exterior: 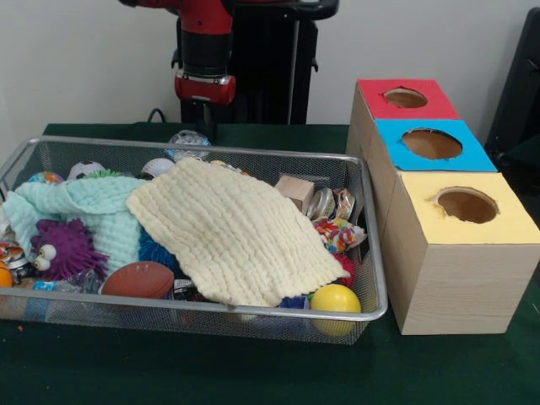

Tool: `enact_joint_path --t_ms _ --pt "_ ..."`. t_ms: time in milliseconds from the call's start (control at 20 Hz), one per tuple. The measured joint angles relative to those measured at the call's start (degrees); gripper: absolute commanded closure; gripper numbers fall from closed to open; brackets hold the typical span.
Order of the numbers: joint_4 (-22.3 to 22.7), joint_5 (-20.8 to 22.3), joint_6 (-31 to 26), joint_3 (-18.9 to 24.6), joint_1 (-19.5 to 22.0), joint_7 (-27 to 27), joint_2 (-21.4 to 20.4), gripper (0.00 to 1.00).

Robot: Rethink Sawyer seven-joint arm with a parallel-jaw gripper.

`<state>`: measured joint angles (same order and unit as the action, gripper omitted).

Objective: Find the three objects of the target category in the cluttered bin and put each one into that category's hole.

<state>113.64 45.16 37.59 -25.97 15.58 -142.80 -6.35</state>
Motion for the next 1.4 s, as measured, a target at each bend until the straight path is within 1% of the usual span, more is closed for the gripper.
enact_joint_path --t_ms 250,350,500,650,950,1150,1250,1400 --pt "-0.4 0.8 -0.1 -0.2 -0.5 0.0 0.0 0.0" --pt "-0.7 2.0 -0.6 0.0 -0.5 0.0 -0.2 0.0" --pt "-1.0 4.4 -3.1 1.1 -0.4 0.0 -1.4 0.0" --pt "-1.0 6.3 -8.1 2.5 0.0 0.0 -2.8 0.0" --pt "-1.0 6.9 -17.8 5.2 0.7 0.0 -6.3 0.0" --pt "-1.0 7.1 -21.3 6.4 1.4 0.0 -7.8 0.0" --pt "-1.0 7.1 -24.1 7.5 1.8 0.0 -9.2 0.0" --pt "-1.0 7.1 -25.5 7.9 2.0 0.0 -10.3 0.0"
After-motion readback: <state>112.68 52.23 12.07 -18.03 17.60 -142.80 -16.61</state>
